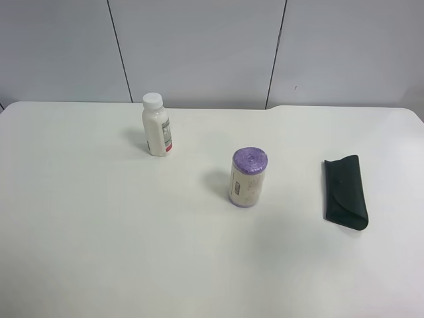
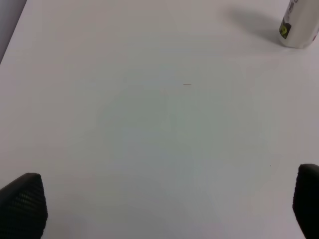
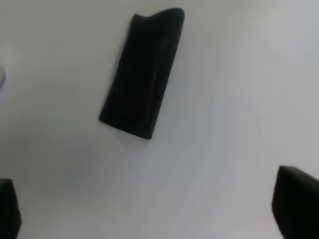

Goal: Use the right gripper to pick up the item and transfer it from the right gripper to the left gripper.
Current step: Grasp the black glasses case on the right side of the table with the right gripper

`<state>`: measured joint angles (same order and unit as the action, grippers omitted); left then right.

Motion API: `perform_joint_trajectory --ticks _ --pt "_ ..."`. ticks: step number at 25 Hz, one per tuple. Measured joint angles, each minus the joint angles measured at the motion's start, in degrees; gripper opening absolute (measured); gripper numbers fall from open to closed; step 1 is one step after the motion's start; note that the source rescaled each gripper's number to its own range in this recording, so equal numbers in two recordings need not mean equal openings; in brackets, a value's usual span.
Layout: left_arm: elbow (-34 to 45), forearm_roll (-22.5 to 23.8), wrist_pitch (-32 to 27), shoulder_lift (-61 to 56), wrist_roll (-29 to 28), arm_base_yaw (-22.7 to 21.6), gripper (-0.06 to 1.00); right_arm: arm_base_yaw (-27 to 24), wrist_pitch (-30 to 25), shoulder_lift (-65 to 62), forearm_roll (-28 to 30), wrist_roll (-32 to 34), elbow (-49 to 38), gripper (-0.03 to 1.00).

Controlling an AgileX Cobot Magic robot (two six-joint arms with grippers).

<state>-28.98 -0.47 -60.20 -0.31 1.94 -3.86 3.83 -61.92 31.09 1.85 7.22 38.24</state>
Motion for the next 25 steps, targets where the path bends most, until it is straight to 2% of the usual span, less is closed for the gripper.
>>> perform_joint_trajectory --ticks 6,13,25 --pt "0.0 0.0 0.0 0.0 0.0 0.0 1.0 0.0 2.91 23.61 1.26 4.15 5.15 1.0" --pt "0.0 0.0 0.0 0.0 0.0 0.0 1.0 0.0 10.28 45.86 1.22 5.73 8.75 1.0" --pt "0.0 0.0 0.0 0.0 -0.06 0.0 1.0 0.0 23.93 64.25 0.03 6.03 8.88 1.0"
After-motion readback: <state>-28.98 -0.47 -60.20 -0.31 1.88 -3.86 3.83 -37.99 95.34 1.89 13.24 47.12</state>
